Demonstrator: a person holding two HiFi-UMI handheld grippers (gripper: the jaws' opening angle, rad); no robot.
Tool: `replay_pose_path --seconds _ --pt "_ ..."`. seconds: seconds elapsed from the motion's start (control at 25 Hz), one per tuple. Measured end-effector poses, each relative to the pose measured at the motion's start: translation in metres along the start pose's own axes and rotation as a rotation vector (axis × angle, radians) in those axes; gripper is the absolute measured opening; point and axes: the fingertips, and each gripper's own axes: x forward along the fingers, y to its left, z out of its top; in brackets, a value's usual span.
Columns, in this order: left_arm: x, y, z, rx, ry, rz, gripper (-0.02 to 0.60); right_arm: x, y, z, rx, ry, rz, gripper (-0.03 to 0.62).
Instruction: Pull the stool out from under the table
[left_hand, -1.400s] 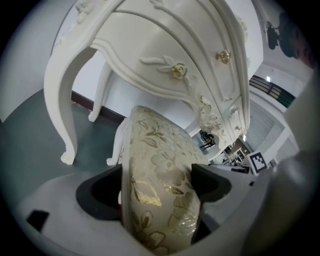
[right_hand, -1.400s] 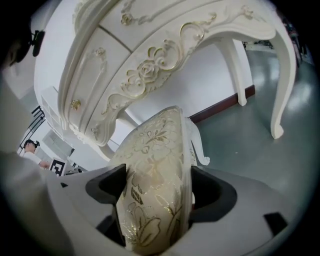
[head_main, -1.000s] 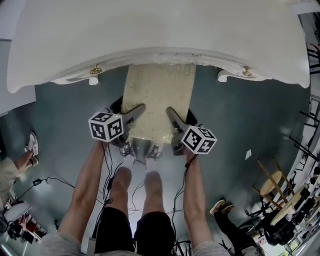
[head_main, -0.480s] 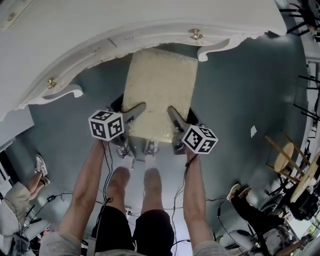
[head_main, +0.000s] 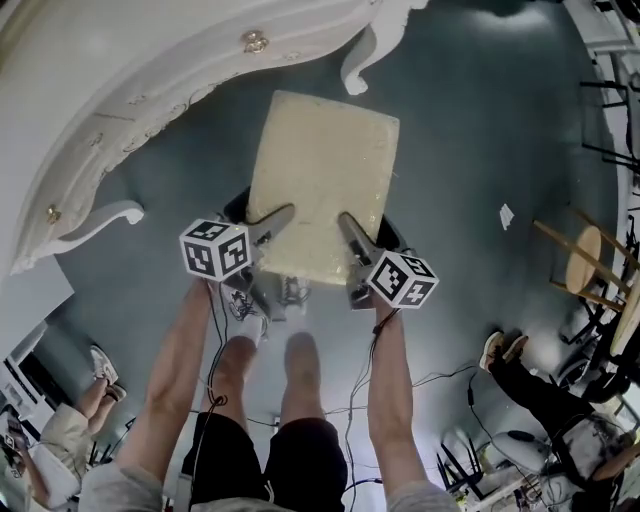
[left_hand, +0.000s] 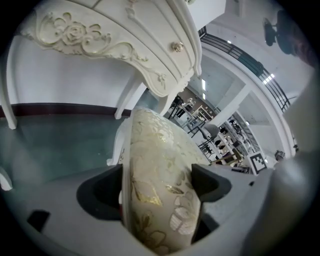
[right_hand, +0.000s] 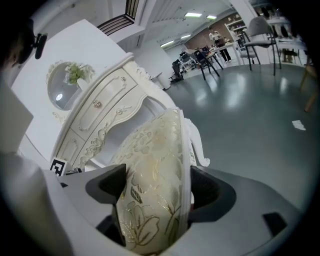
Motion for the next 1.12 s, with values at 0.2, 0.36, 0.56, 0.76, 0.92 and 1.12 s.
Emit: replay_pose_path --seconds 0.2,0.36,0.56,0.76,0.92,1.12 --pt "0.033 -0.032 -0.008 0.049 0.047 -0.043 0.426 -0.028 -0.039 0.003 0.045 -0.049 -0.044 0.408" --pt "0.057 -0.056 -0.017 0.085 0.084 -0.075 0.426 -0.049 -0.067 0.002 0.083 -0.086 -0.078 0.408" --pt "0.088 -0.082 -0.032 0.131 0.131 -0.114 0.425 -0.072 -0.103 -0.004 0.134 -0.132 -0.118 0.408" --pt "0.122 -0.101 -0.048 0.168 0.166 -0.150 0.425 -0.086 -0.140 -0.009 0.167 -0.171 -0.147 0.408" --pt "0.140 -0.110 -0.063 0.187 0.199 -0.177 0.426 -0.096 -0.160 -0.020 0.193 -0.194 -0.175 0.408" --pt "0.151 -0.118 -0.069 0.239 0.209 -0.190 0.425 -0.100 -0.175 -0.029 0.222 -0.235 -0.174 0.408"
